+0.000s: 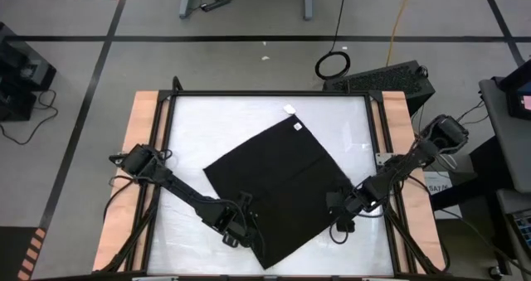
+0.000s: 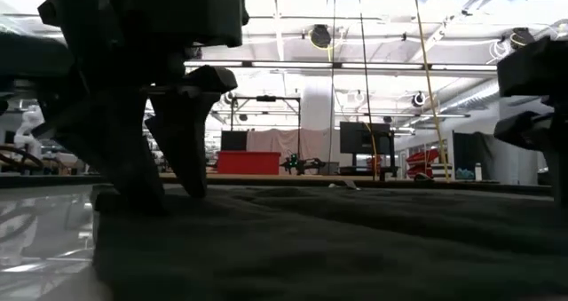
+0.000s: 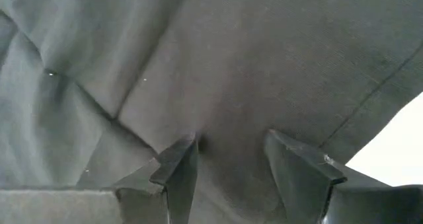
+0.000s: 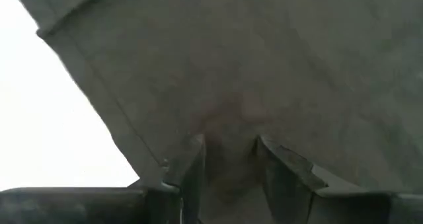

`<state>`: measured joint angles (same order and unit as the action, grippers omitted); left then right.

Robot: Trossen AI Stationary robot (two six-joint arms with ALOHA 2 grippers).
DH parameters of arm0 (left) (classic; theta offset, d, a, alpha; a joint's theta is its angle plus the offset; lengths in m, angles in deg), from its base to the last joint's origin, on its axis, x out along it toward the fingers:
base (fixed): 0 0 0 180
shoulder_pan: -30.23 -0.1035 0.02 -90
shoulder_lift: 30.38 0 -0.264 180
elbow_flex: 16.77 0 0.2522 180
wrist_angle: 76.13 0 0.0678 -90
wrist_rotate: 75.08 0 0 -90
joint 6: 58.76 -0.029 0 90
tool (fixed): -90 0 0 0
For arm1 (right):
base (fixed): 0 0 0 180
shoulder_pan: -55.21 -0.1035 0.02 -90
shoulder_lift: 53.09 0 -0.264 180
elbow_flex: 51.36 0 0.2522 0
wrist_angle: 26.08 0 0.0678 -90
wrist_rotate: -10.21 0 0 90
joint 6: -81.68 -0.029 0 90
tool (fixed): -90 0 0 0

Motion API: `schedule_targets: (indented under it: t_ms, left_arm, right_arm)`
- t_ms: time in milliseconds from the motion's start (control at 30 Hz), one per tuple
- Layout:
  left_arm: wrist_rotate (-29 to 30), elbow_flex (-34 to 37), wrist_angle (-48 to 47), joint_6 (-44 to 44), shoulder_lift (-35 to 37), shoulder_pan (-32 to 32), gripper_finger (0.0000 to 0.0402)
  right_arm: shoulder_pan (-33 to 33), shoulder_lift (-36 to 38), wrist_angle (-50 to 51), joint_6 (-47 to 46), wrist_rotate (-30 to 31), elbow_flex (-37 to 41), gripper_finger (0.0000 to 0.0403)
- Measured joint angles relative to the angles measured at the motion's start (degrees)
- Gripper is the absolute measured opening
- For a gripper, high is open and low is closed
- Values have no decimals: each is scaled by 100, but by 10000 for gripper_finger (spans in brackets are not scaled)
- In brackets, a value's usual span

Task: Roll towel
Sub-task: Roll the towel

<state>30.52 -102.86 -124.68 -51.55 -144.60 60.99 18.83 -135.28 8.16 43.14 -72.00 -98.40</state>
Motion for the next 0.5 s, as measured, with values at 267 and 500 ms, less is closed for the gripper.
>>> schedule_targets:
  t_ms: [267, 500]
  left_arm:
    - [101, 29, -1317, -351, 8, 0, 189]
    - [631, 82, -2463, -756, 111, -23, 189]
  right_arm:
    - [-371, -697, -2160, -135, -140, 3, 132]
    - [-533, -759, -2745, 283, 227, 22, 132]
